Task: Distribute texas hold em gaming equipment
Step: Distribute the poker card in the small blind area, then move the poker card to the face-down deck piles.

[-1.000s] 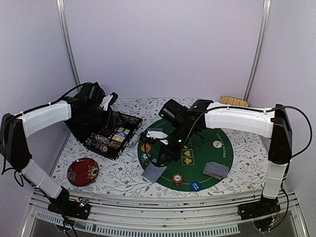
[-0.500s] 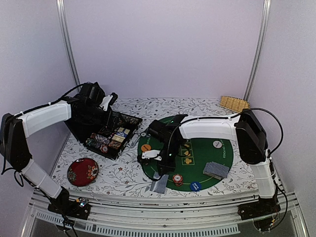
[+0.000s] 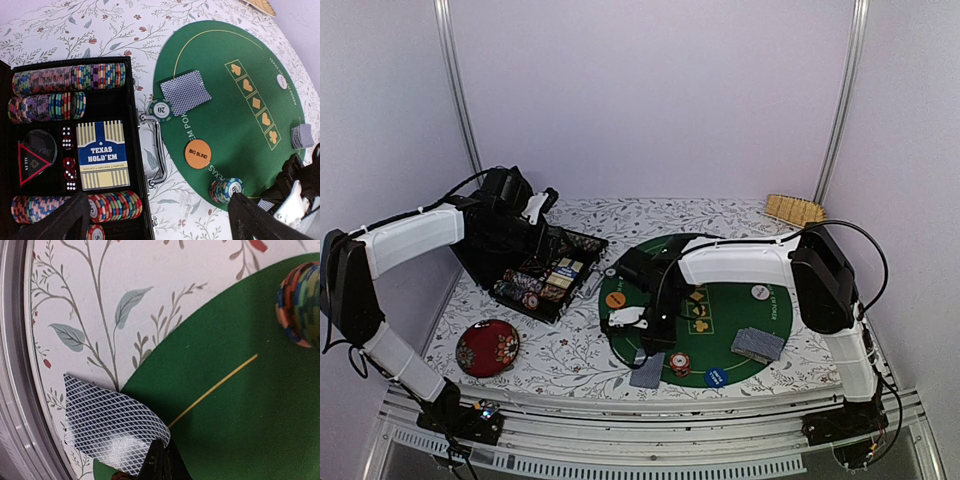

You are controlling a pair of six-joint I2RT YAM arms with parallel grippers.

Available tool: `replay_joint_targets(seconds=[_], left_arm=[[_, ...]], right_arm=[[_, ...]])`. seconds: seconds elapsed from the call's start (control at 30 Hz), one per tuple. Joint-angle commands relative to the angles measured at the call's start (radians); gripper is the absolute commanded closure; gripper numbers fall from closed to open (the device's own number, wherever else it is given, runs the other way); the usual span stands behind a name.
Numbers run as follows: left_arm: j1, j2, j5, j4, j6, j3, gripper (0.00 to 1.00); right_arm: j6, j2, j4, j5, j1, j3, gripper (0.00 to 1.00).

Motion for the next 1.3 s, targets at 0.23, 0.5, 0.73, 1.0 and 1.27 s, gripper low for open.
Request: replay_joint_targets(seconds=[0.23, 0.5, 0.73, 1.0, 1.27], left_arm=[[-0.001, -0.003, -0.002, -0.012, 0.017, 0.019, 0.02], [-0.001, -0.003, -0.003, -0.012, 0.017, 0.019, 0.02], [-0.001, -0.004, -0.003, -0.012, 0.015, 0.019, 0.02], [-0.006, -0.023, -0.021, -0.009, 0.015, 0.019, 0.02], [-0.090, -0.222, -0.063, 0.192, 0.124, -0.108, 0.02]], right_arm=[[0.004, -0.042, 0.010, 0.038, 0.026, -0.049, 0.97], [0.059, -0.095, 0.076, 0.132, 0.025, -0.015, 0.55], [0.192, -0.305, 0.251, 0.162, 0.022, -0.040, 0.00], [0.726, -0.683, 0.367, 0.198, -0.252, -0.366, 0.01], [1.139, -1.079, 0.311, 0.147, -0.546, -0.914, 0.01]])
